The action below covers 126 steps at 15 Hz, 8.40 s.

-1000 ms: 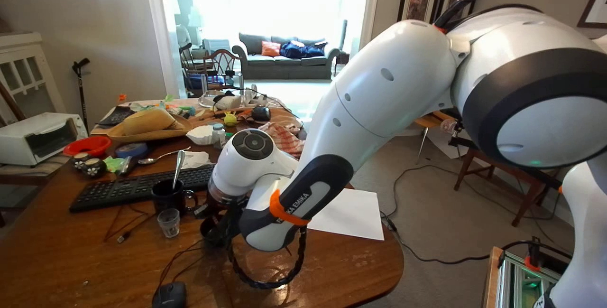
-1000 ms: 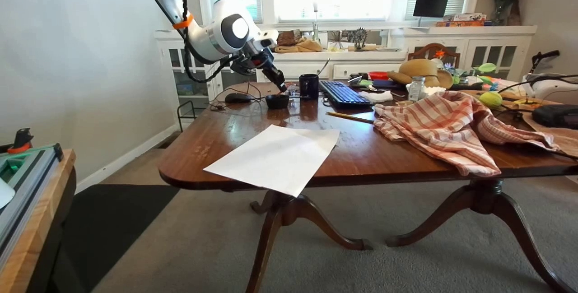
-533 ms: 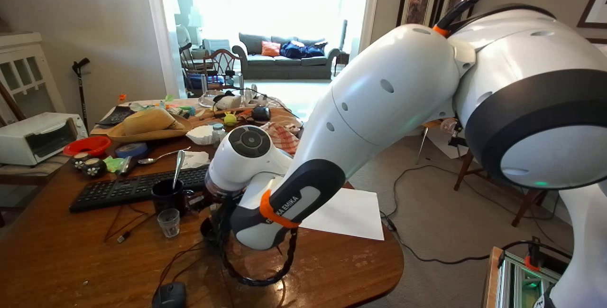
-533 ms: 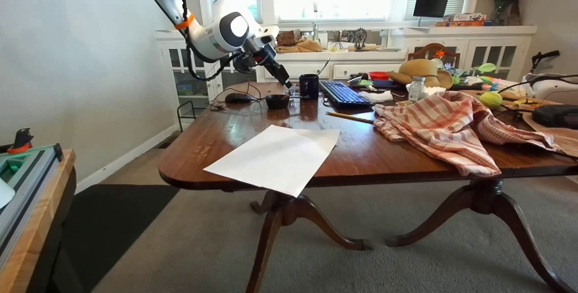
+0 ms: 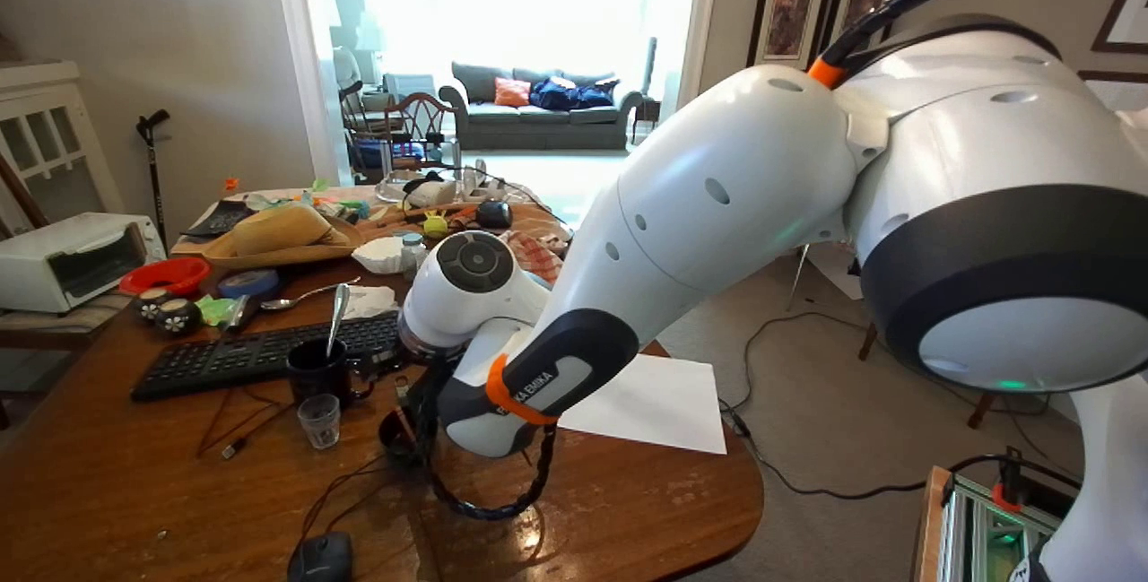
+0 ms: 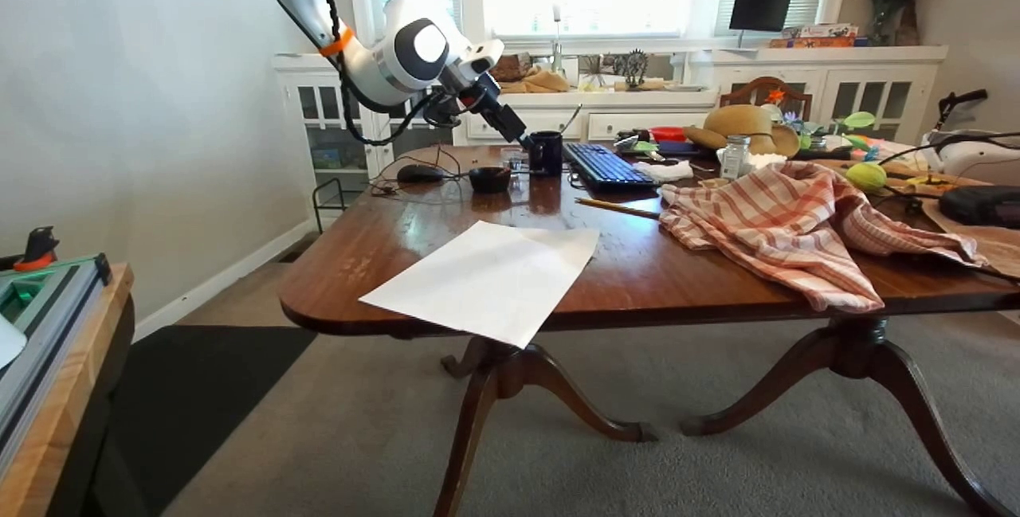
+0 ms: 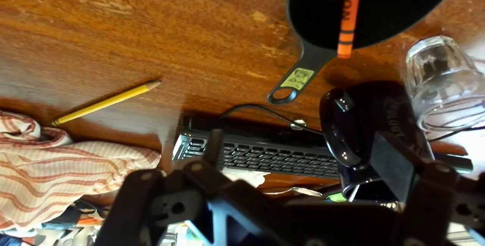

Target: Put the crayon inside the measuring cup then put it on top of the white napkin.

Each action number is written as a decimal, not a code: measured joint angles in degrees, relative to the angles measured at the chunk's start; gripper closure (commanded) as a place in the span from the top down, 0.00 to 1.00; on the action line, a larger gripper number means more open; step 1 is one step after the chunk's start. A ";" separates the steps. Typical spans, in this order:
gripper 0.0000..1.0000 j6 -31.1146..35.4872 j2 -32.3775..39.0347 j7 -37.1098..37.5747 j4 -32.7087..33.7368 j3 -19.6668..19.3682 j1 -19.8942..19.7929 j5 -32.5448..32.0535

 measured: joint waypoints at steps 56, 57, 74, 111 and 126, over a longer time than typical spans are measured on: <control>0.06 -10.51 8.05 8.50 10.61 2.52 -2.06 2.85; 0.06 -10.51 8.01 8.50 10.62 2.59 -2.11 2.67; 0.06 -15.64 -15.56 -2.17 -6.92 7.74 -5.93 -9.16; 0.06 9.72 -34.16 -25.00 -41.82 27.72 -47.10 -1.94; 0.06 19.70 -24.35 -26.21 -42.00 37.15 -60.74 -6.39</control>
